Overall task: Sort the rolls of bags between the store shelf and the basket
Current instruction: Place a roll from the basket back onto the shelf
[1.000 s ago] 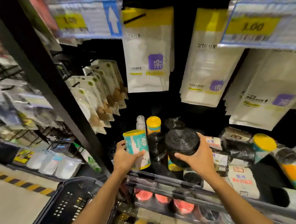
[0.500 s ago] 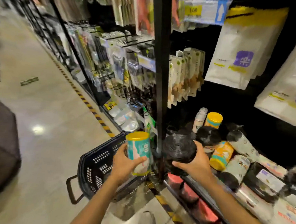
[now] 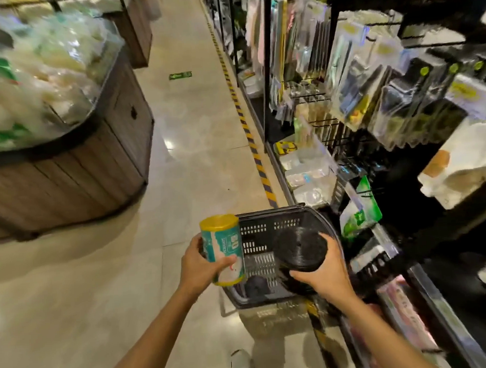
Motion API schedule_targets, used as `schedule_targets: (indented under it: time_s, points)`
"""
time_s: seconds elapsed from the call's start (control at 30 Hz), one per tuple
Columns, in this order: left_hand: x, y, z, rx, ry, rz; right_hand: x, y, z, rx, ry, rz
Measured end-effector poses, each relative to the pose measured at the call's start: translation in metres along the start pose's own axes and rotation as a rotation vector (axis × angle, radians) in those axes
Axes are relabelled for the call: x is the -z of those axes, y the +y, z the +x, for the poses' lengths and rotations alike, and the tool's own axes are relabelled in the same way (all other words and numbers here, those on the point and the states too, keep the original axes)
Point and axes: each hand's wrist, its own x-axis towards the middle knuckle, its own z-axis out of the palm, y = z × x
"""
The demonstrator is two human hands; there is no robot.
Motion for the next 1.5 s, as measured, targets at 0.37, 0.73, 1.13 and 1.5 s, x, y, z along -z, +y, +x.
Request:
schedule_targets:
  time_s: [0.37,0.73,1.13,1.5]
  points:
    - [-0.021,-0.04,0.108,0.21,-0.077,-0.018,-0.06,0.025,0.104,-0.134,-0.061,-0.204]
    - [-0.159,-0.152,0.228,0.466,-0.182,-0.005,-0.133,0.194,0.235,-0.271,-0.41,-0.331]
    - [-0.278,-0.349,0.287,0.731,-0.216,0.011,-0.255,0.41,0.26,-0.305,-0.635,-0.309]
    - [-0.304,-0.418,0.291,0.87,-0.173,-0.012,-0.296,0.48,0.24,-0.238,-0.645,-0.393]
